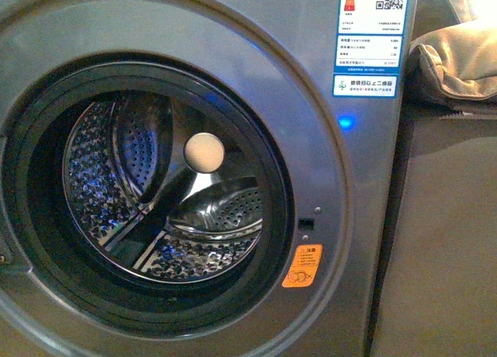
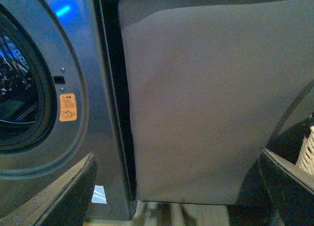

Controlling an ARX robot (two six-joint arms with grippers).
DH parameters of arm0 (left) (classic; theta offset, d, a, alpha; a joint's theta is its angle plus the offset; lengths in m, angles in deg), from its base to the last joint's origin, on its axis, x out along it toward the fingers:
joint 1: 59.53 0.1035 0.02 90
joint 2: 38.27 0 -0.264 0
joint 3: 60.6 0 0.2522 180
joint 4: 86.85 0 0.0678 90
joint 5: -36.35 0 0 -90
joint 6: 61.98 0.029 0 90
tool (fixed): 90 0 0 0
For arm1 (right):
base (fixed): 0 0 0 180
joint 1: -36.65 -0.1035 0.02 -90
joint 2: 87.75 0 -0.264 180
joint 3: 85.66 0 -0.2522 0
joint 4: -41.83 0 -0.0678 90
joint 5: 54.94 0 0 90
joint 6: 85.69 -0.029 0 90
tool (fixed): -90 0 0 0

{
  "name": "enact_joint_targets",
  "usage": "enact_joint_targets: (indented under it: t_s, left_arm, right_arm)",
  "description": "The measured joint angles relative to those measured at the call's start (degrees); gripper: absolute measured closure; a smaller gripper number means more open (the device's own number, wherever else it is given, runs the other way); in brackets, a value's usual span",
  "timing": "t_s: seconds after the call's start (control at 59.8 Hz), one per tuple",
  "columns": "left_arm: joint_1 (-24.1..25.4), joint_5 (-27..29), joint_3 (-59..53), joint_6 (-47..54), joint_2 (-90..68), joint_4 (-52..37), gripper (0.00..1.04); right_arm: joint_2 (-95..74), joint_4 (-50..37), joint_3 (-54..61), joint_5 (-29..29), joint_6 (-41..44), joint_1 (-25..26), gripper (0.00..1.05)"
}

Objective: Put clothes into washing machine

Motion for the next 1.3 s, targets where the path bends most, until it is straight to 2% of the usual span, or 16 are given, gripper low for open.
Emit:
enact_joint_targets:
  t_s: [0.568,0.602,0.618,0.669,0.685,0.719,0.752,0.769,0.802,0.886,0.919,0.97,1.053,1.137,1.237,1.304]
  left_arm:
    - [0.00,0.00,0.00,0.00,0.00,0.00,0.07]
    - [0.00,0.00,0.00,0.00,0.00,0.00,0.07]
    - [0.00,0.00,0.00,0.00,0.00,0.00,0.07]
    - [0.00,-0.04,0.00,0.02,0.00,0.00,0.07]
    - [0.00,-0.04,0.00,0.00,0.00,0.02,0.07]
    - [0.00,0.13,0.00,0.00,0.02,0.02,0.07]
    - [0.00,0.09,0.00,0.00,0.04,0.02,0.07]
    - [0.00,0.09,0.00,0.00,0.04,0.02,0.07]
    - [0.00,0.04,0.00,0.00,0.07,0.02,0.07]
    - [0.00,0.02,0.00,0.00,0.09,0.02,0.07]
    - [0.00,0.02,0.00,0.00,0.11,0.02,0.07]
    - [0.00,0.02,0.00,0.00,0.11,0.02,0.07]
    - [0.00,0.02,0.00,0.00,0.11,0.02,0.07]
    - [0.00,0.02,0.00,0.00,0.11,0.02,0.07]
    - [0.00,0.02,0.00,0.00,0.11,0.02,0.07]
    - [0.00,0.02,0.00,0.00,0.11,0.02,0.07]
  right_arm:
    - [0.00,0.00,-0.02,0.00,0.00,0.00,0.07]
    - [-0.11,-0.66,0.11,-1.66,0.11,0.46,0.07]
    - [-0.66,-2.75,0.15,-4.46,0.26,1.70,0.07]
    - [-4.07,-13.07,0.17,-21.24,-0.94,9.11,0.07]
    - [-4.81,-14.91,0.17,-23.74,-1.27,10.58,0.07]
    - [-10.88,-26.03,0.07,-35.36,-3.89,19.41,0.07]
    - [-17.64,-34.93,-0.02,-42.62,-6.69,26.34,0.07]
    - [-19.04,-36.61,-0.09,-43.74,-7.21,27.58,0.07]
    - [-28.50,-47.41,-1.14,-49.18,-10.73,34.80,0.07]
    - [-46.07,-66.60,-6.64,-52.65,-16.17,44.96,0.07]
    - [-52.22,-71.91,-9.49,-52.96,-17.84,47.80,0.07]
    - [-58.86,-75.08,-13.09,-53.02,-18.93,50.49,0.07]
    - [-68.24,-72.50,-20.09,-53.00,-18.91,53.75,0.07]
    - [-74.88,-65.29,-26.88,-51.28,-15.82,55.49,0.07]
    - [-82.64,-51.19,-36.20,-48.83,-8.76,57.13,0.07]
    - [-90.64,-35.87,-45.53,-46.16,-1.18,58.47,0.07]
